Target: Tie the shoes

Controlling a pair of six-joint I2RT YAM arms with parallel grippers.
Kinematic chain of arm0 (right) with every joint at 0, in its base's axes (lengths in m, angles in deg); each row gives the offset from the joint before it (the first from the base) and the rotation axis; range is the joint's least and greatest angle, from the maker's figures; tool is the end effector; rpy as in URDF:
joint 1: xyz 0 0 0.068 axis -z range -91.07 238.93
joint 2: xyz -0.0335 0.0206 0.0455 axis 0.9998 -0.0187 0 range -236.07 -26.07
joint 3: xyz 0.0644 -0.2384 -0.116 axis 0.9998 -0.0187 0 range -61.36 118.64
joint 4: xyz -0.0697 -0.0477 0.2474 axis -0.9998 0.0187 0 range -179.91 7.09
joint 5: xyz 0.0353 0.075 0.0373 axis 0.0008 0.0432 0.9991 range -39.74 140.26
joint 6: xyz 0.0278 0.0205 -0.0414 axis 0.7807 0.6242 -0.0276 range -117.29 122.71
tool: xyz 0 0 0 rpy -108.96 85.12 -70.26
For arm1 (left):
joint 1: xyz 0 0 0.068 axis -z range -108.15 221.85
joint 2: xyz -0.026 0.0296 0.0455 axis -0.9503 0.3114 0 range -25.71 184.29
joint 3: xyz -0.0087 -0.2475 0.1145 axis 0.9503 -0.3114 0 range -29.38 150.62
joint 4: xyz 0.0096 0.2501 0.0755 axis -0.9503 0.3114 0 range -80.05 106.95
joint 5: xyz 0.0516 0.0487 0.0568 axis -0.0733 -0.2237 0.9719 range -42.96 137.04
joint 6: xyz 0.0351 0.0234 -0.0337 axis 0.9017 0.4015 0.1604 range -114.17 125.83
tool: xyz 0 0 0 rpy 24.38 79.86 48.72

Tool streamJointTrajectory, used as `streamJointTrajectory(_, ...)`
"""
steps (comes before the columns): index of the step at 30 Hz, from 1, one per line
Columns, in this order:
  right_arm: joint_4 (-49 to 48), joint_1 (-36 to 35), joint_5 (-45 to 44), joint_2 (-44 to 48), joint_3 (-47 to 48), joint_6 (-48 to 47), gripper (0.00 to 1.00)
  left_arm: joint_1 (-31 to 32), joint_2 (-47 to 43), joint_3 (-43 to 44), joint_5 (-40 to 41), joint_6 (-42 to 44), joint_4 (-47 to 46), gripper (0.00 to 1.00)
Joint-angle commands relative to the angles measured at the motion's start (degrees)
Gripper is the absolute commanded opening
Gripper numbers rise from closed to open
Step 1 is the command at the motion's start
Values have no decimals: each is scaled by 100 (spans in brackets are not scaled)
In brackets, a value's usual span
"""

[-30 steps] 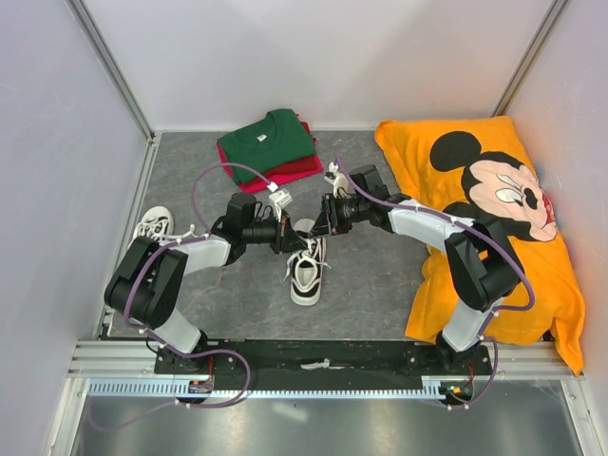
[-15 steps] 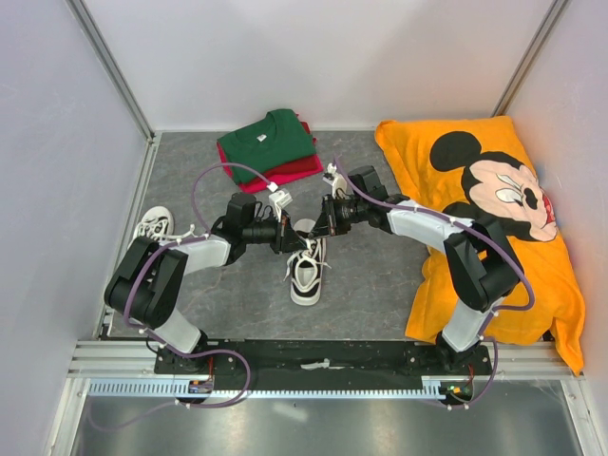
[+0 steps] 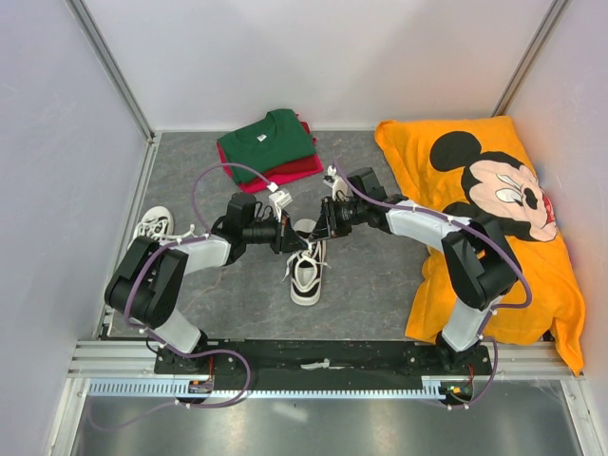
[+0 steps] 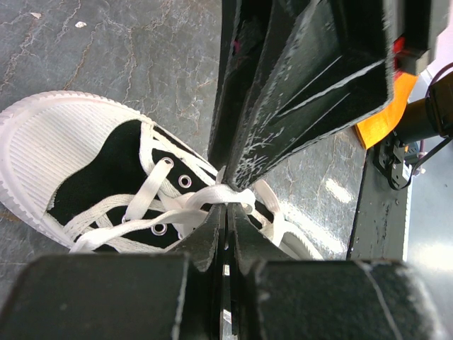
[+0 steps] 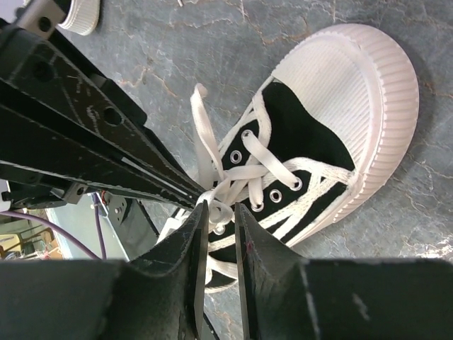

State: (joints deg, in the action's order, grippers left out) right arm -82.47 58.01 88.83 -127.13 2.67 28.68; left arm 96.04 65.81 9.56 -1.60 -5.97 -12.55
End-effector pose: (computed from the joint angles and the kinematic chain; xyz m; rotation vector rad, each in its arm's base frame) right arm 0.3104 0.2117 0.2017 -0.4680 2.4468 1.2508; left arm 0.2699 -0.1505 0.1704 0.7603 2.0022 -1.2599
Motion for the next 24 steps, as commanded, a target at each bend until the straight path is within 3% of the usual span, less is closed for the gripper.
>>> streamJointTrajectory(1,12,-11,-69,-63,83,-67,27,-1,58,123,-189,19,-193,5)
streamJointTrajectory(6,3,-11,-95,-28,66,-32,20,-1,67,114,-181,19,-193,5)
streamJointTrajectory(9,-50,-2,-16,7,66,74,26,-1,50,114,-181,19,-202,5)
streamJointTrajectory(24,-533,191,168,16,-268,838,33,7,67,105,-198,19,-220,4)
